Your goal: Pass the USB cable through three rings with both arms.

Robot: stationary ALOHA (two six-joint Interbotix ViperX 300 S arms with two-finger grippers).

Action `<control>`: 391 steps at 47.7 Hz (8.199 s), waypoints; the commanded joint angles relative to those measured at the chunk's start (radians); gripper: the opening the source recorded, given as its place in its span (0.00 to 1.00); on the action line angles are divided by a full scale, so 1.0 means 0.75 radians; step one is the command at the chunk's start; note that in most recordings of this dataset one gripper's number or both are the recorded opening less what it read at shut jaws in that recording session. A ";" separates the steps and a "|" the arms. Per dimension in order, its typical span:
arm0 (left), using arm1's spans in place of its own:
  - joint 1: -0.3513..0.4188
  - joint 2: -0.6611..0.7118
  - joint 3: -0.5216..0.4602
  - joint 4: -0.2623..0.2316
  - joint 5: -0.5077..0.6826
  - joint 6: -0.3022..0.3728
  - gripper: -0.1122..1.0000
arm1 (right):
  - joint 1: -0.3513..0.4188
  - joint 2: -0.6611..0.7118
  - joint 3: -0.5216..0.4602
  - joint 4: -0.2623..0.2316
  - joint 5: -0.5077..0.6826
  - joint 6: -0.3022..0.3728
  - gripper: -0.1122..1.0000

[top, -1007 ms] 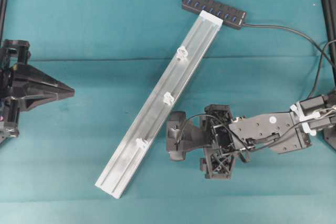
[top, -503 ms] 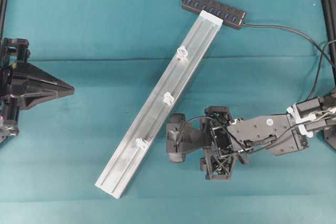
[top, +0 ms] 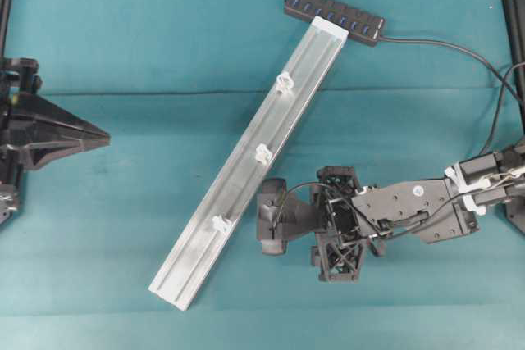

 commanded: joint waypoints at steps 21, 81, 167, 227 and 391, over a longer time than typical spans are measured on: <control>0.002 -0.008 -0.020 0.006 -0.012 -0.018 0.09 | -0.025 0.041 -0.010 -0.004 0.000 -0.006 0.51; 0.100 -0.037 -0.043 0.006 -0.002 0.014 0.09 | -0.160 -0.207 -0.217 0.098 0.370 -0.511 0.17; 0.100 -0.157 -0.086 0.006 0.096 0.012 0.09 | -1.068 -0.364 -0.286 0.010 0.558 -1.749 0.17; 0.153 -0.155 -0.076 0.006 0.016 0.010 0.09 | -0.988 -0.059 -0.264 -0.059 0.313 -1.810 0.17; 0.333 1.192 -0.370 0.006 -0.446 -0.076 0.92 | -0.755 0.022 -0.270 0.043 0.051 -1.859 0.17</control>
